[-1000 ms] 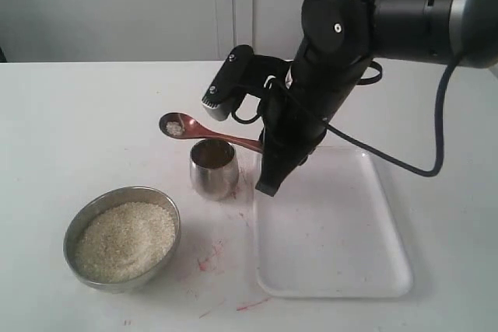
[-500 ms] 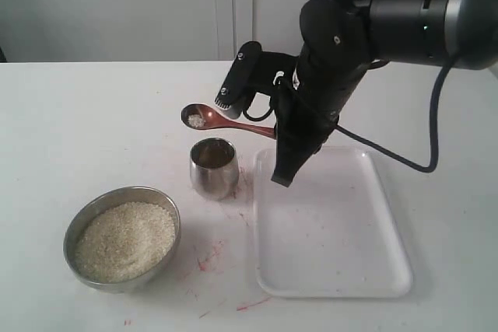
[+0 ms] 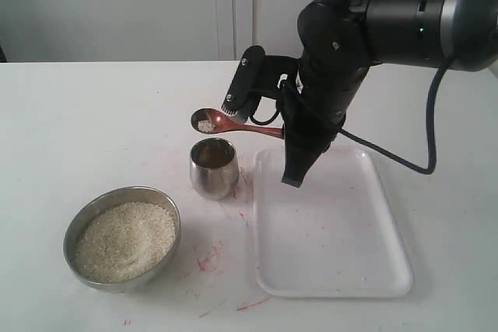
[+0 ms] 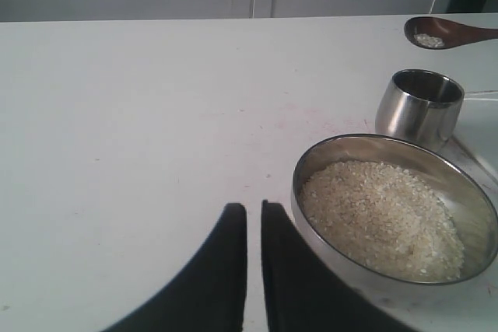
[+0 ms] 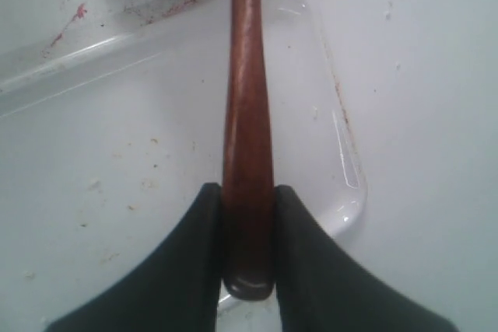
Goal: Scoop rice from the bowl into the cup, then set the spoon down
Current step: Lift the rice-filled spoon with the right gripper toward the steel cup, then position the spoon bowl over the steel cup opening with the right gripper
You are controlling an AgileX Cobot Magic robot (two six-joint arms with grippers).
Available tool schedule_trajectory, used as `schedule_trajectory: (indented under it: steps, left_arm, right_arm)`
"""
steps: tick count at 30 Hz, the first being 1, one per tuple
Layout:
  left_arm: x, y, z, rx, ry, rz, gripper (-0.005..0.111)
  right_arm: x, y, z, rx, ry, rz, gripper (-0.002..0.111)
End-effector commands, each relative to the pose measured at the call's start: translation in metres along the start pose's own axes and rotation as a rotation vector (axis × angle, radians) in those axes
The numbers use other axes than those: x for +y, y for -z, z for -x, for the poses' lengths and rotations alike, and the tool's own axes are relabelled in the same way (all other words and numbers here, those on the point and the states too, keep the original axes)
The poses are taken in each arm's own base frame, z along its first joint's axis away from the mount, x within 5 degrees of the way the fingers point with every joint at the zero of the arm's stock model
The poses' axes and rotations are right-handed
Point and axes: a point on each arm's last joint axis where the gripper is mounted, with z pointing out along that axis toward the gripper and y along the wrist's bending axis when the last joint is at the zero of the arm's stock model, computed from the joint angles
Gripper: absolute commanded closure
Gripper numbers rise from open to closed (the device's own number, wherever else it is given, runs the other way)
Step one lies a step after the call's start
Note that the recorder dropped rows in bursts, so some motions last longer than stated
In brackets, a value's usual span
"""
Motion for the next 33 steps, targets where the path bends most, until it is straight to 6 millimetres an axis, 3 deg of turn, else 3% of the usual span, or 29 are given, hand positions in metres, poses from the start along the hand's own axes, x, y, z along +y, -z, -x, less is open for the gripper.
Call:
schedule_trajectory:
  steps: [1,17,33]
  left_arm:
    - [0.000,0.000,0.003,-0.010,0.008,0.000,0.092]
    - [0.000,0.000,0.003,-0.010,0.008,0.000,0.092]
    - [0.000,0.000,0.003,-0.010,0.008,0.000,0.092]
  right_arm:
    - [-0.003,-0.001,-0.003,0.013,-0.003,-0.009,0.108]
    - [-0.004,-0.001,-0.005,0.035,0.015,-0.022,0.108]
    - [-0.004,-0.013,-0.007,0.094,0.056,-0.027,0.108]
